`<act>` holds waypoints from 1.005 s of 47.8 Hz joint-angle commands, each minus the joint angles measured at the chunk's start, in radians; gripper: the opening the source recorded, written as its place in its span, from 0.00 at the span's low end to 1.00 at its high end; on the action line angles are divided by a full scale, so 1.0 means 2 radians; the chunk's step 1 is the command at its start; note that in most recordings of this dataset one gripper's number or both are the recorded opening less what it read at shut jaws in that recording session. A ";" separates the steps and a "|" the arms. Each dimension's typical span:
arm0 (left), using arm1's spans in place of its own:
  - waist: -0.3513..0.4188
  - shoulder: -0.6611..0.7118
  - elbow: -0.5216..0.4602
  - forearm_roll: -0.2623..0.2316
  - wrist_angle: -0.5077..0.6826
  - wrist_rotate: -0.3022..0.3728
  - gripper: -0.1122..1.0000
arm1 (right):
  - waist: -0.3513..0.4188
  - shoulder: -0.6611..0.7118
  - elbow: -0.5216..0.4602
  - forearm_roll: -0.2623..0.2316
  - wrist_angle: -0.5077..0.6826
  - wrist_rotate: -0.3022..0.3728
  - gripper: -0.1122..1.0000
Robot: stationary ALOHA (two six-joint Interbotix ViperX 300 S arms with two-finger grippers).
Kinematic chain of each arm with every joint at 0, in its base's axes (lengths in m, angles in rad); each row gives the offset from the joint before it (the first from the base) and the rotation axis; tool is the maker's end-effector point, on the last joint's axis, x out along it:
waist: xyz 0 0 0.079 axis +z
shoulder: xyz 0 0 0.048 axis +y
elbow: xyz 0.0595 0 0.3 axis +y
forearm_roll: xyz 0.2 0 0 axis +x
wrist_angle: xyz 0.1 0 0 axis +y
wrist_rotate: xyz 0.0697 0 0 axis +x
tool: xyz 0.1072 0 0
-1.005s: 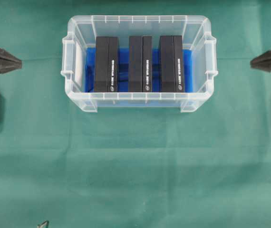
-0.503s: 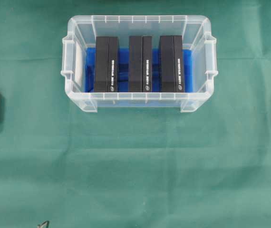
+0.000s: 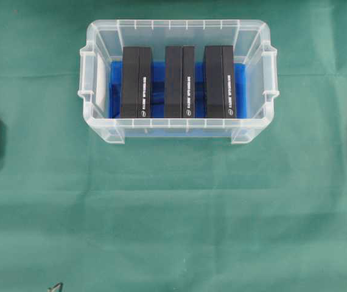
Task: Take the box out of the case with the left arm.
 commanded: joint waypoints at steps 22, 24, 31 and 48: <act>0.009 -0.002 -0.012 0.011 0.005 -0.433 0.10 | -0.001 0.002 -0.012 -0.012 0.003 0.002 0.10; 0.010 -0.002 -0.012 0.011 0.004 -0.435 0.10 | -0.001 0.002 -0.012 -0.012 0.003 0.002 0.10; 0.024 -0.005 -0.012 0.010 0.004 -0.435 0.10 | -0.001 0.002 -0.012 -0.012 0.003 0.002 0.10; 0.137 0.005 -0.014 0.010 0.003 -0.357 0.10 | -0.001 0.002 -0.012 -0.012 0.002 0.002 0.10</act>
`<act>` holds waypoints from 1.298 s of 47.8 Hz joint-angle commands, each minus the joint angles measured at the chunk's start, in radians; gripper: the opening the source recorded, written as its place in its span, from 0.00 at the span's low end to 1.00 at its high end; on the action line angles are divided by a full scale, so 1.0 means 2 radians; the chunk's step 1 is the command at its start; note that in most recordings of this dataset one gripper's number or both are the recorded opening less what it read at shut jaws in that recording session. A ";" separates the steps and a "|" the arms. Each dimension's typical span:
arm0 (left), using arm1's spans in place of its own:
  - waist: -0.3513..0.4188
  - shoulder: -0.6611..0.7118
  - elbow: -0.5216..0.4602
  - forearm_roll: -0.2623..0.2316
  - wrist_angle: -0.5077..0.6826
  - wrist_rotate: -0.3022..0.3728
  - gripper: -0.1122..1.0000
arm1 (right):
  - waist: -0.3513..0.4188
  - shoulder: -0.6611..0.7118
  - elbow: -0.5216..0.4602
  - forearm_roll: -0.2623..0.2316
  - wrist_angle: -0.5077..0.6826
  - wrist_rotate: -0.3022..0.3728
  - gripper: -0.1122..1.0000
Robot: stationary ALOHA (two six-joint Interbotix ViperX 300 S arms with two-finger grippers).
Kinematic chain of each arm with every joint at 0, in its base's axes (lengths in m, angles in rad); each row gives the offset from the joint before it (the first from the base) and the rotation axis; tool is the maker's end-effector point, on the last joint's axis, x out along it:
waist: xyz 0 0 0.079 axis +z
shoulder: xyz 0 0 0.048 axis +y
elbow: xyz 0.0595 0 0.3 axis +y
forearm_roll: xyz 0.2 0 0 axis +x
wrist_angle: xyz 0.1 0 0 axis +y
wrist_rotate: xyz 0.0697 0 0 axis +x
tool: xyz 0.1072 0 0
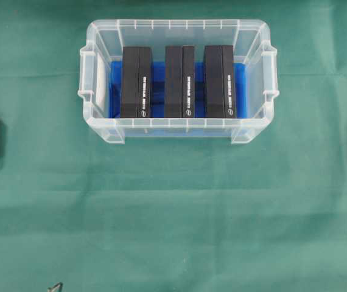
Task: Take the box out of the case with the left arm.
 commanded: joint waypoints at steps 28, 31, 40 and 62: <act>0.155 0.038 -0.024 -0.003 0.002 0.157 0.10 | -0.001 0.001 -0.012 -0.001 -0.002 0.001 0.10; 0.157 0.038 -0.025 -0.003 0.002 0.156 0.10 | -0.001 0.001 -0.012 -0.002 -0.002 0.001 0.10; 0.161 0.038 -0.024 -0.002 0.001 0.140 0.31 | -0.001 0.001 -0.012 -0.008 -0.002 0.001 0.10; 0.161 0.038 -0.024 -0.004 -0.002 0.129 0.92 | -0.001 0.002 -0.012 -0.015 -0.002 0.001 0.10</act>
